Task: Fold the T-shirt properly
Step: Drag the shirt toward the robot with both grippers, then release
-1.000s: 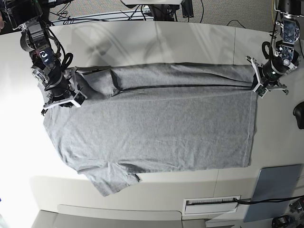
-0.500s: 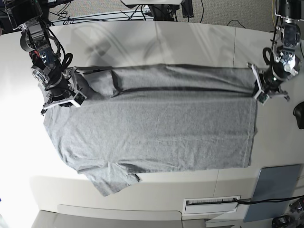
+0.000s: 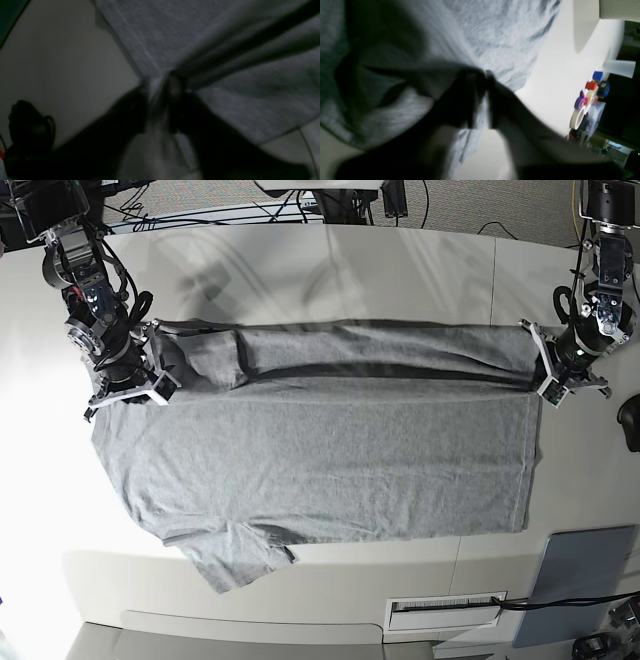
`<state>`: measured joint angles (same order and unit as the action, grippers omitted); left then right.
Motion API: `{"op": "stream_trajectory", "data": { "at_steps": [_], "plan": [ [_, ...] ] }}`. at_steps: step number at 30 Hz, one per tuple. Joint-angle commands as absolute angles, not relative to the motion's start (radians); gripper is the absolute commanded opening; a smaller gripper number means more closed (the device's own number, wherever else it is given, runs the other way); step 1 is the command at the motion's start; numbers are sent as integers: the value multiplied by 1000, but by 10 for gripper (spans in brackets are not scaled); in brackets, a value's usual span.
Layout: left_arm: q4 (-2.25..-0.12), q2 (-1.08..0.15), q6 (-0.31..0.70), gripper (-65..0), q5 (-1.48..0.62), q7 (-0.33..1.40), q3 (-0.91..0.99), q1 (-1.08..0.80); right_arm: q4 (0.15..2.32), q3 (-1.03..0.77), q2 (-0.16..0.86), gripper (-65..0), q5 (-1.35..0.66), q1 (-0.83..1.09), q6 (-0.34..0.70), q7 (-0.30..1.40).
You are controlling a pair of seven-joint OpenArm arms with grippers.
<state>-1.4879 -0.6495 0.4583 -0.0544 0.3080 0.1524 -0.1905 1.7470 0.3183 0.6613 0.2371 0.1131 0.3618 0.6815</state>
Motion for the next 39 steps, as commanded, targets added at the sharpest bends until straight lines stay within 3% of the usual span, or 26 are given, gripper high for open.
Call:
{"op": "stream_trajectory", "data": {
  "at_steps": [1,3,4,10,14,17,20,24,31,39],
  "plan": [
    [-1501,-674,445,-413,-61,297,166,-180,1758,308,678,-470,248,97,347,680],
    [-1501,-674,445,-348,-61,300,166,-180,1758,308,678,-377,248,97,346,681],
    [-1501,-674,445,-342,-61,300,166,-180,1758,308,678,-364,248,97,340,683],
    [-1504,-685,444,-350,-154,364,171,-183,1761,303,679,-366,144,99,191,739],
    [-1536,-681,466,-460,-385,395,237,-209,1789,263,672,-409,14,125,130,743],
    [-1554,-665,519,-470,-506,433,331,-235,1826,191,642,-410,-2,170,105,748],
    [-1554,-628,512,-473,-610,484,408,-263,1832,95,595,-422,-87,218,100,743],
    [-1553,-556,520,-650,-612,462,421,-283,1832,18,528,-634,-120,255,101,723],
    [-1552,-451,437,-650,-550,456,419,-263,1768,13,470,-650,-101,245,100,686],
    [-1546,-417,397,-650,-497,457,360,-260,1644,13,457,-650,-105,190,101,674]
  ]
}}
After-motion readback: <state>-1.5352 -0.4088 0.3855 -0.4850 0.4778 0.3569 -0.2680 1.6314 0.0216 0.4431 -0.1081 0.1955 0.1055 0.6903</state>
